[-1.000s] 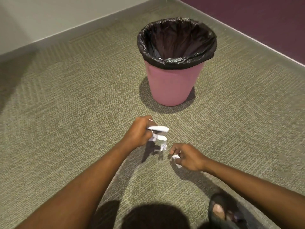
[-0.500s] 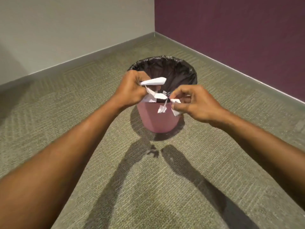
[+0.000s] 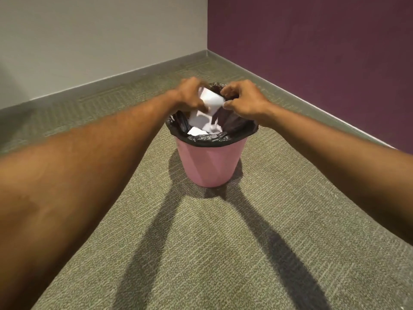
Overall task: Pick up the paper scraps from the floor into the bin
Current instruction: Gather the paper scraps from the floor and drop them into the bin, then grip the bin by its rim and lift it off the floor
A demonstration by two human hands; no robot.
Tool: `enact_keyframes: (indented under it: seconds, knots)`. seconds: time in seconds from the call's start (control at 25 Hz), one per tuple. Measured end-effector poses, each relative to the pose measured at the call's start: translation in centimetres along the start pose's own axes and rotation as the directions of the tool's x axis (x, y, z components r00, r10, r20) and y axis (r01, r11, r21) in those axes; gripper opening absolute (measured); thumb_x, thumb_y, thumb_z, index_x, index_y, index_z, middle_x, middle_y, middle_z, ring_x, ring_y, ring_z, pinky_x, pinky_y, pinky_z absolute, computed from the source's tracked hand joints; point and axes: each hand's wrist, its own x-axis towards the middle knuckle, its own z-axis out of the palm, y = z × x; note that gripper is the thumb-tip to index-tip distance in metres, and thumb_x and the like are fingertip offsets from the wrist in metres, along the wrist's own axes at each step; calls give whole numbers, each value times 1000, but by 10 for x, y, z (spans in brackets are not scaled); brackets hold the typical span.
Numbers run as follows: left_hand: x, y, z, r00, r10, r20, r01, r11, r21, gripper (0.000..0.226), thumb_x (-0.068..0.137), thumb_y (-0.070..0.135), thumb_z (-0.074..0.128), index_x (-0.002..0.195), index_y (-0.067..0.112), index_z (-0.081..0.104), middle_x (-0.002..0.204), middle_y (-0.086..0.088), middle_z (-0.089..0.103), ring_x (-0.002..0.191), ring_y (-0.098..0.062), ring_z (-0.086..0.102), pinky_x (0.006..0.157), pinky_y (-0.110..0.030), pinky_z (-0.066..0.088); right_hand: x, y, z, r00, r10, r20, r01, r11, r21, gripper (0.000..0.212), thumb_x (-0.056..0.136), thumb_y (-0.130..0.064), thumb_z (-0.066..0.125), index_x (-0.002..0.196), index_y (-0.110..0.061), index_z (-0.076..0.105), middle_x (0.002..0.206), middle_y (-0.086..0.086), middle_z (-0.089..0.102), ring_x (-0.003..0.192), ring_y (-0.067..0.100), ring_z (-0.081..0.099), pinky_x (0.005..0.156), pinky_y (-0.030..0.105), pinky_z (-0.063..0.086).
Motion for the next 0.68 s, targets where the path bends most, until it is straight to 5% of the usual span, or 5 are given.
enact_keyframes:
  seconds: [0.12, 0.2, 0.28, 0.4, 0.68]
  knots:
    - [-3, 2, 3, 995, 64, 81, -62, 998, -24, 81, 74, 17, 81, 143, 9, 39, 135, -12, 54, 121, -27, 52, 97, -33, 44, -1, 5, 0, 999, -30, -32, 29, 999, -17, 28, 89, -6, 65, 115, -14, 68, 116, 7, 67, 104, 19, 63, 87, 34, 56]
    - [-7, -4, 3, 998, 55, 1, -55, 997, -58, 76, 80, 23, 76, 145, 12, 37, 136, -13, 53, 123, -27, 52, 99, -35, 44, -3, 8, 0, 997, -21, -74, 20, 1000, -11, 20, 89, -5, 64, 106, -13, 70, 98, 3, 69, 91, 16, 65, 79, 32, 57]
    - [-11, -15, 3, 984, -4, -179, -17, 993, -113, 51, 86, 30, 70, 132, 14, 53, 122, -13, 62, 111, -27, 59, 93, -37, 49, -4, 12, -2, 989, 8, -145, -7, 1000, 6, 14, 89, -6, 65, 99, -13, 71, 86, -2, 66, 78, 11, 62, 65, 25, 52]
    - [-14, -42, 4, 903, -201, -379, 113, 964, -240, 27, 91, 31, 63, 105, 9, 68, 102, -13, 69, 92, -26, 63, 81, -42, 56, -6, 24, -9, 968, 27, -249, -29, 1000, -4, 10, 88, -11, 68, 97, -14, 71, 90, -1, 66, 81, 12, 61, 68, 27, 51]
    - [-26, -83, 17, 759, -536, -368, 360, 818, -449, 32, 95, 20, 55, 63, 16, 53, 67, -3, 54, 63, -17, 50, 56, -30, 42, -9, 62, -10, 938, 25, -345, -95, 978, -186, 12, 90, -23, 66, 99, -15, 67, 108, 5, 66, 96, 20, 61, 81, 35, 53]
